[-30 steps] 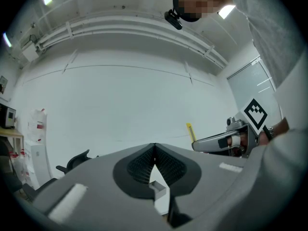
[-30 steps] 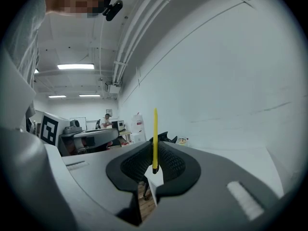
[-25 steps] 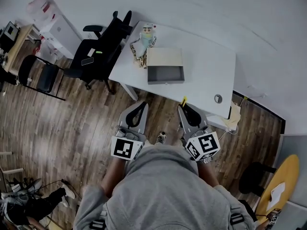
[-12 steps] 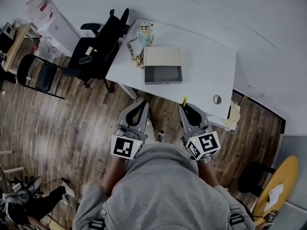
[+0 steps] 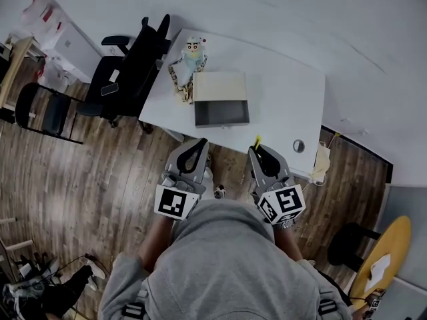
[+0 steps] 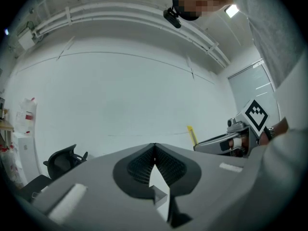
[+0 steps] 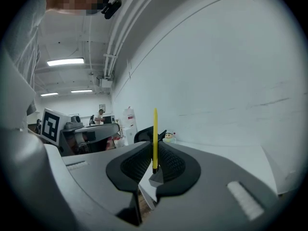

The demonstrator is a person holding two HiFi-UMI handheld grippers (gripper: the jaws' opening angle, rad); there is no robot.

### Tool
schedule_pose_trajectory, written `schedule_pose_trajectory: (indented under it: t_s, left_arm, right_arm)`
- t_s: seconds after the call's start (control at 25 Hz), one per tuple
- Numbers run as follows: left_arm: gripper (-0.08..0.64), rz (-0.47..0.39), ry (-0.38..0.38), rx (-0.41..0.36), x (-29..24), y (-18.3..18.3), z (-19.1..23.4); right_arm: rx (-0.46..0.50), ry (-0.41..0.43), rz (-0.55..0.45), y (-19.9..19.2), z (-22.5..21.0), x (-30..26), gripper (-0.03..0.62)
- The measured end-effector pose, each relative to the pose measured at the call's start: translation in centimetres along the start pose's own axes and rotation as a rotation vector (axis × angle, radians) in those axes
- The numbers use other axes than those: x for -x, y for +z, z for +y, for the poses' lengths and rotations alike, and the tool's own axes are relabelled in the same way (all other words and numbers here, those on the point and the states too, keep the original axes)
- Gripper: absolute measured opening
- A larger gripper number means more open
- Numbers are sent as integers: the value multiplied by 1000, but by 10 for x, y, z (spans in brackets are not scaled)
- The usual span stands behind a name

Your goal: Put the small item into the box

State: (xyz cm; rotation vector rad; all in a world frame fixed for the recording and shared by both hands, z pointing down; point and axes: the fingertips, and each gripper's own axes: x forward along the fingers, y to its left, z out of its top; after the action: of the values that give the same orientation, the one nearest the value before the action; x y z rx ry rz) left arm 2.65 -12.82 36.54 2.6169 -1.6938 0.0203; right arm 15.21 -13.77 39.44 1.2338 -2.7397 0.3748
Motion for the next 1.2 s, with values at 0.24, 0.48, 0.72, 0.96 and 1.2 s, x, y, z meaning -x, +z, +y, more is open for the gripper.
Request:
schedule_pose_trajectory:
  t_s: [0.24,0.48,0.72,0.96,1.2]
  left_arm:
    - [3,15,-18,22,-36,1,22]
    - [3,66,-26,48,-64,-9,46]
    - [3,89,-42,73,-92,-17,72]
    - [3,89,-71,81,-117,-19,97]
    - [3,82,-80,82,-133,-22,125]
  right_arm:
    - [18,15,47,9,-12,-38,61]
    - [28,32,85,12,-22,-76,61]
    - [45,20,134,8,-33,-112,61]
    - [59,22,193,4,-41,-150,61]
    - [106,12,272,-9,-47,-180,61]
